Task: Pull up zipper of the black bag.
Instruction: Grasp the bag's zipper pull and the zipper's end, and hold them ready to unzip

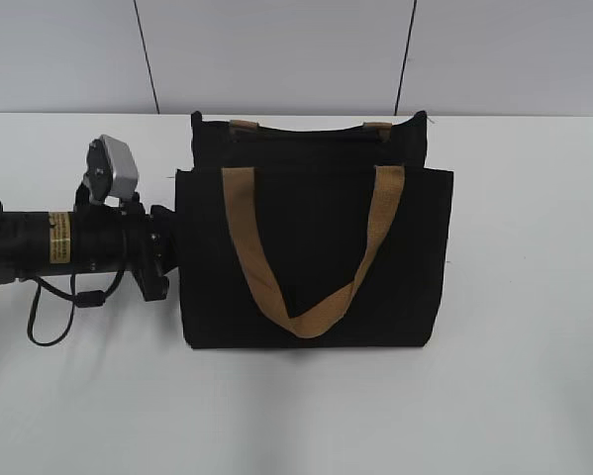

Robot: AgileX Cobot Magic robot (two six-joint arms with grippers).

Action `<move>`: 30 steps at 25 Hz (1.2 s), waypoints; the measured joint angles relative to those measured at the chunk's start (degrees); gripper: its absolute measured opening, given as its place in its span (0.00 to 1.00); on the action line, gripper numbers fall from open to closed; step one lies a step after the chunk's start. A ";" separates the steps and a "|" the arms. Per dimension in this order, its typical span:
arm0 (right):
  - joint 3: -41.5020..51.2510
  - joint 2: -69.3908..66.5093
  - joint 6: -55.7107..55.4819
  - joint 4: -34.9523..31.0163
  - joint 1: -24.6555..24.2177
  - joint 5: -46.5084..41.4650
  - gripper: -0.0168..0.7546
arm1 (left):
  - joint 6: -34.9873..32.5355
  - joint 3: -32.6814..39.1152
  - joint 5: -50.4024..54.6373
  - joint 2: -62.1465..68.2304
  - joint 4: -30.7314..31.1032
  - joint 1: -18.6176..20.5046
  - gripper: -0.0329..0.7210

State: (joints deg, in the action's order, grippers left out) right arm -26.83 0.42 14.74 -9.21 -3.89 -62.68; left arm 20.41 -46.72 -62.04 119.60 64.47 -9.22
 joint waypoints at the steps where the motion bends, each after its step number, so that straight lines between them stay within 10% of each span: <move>1: 0.00 0.00 0.00 0.00 0.00 0.00 0.77 | 0.00 0.57 1.76 -1.42 -1.27 0.00 0.07; 21: 0.00 0.00 0.00 -0.34 0.00 0.00 0.77 | -13.81 5.86 20.37 -26.18 -17.77 -0.09 0.07; 30: -1.78 -8.13 -0.18 -6.94 0.10 8.25 0.77 | -9.59 5.90 26.96 -31.09 -17.85 -2.56 0.07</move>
State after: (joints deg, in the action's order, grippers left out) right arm -28.61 -7.71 14.56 -16.15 -3.79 -54.43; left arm 10.82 -40.82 -35.08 88.51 46.62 -11.78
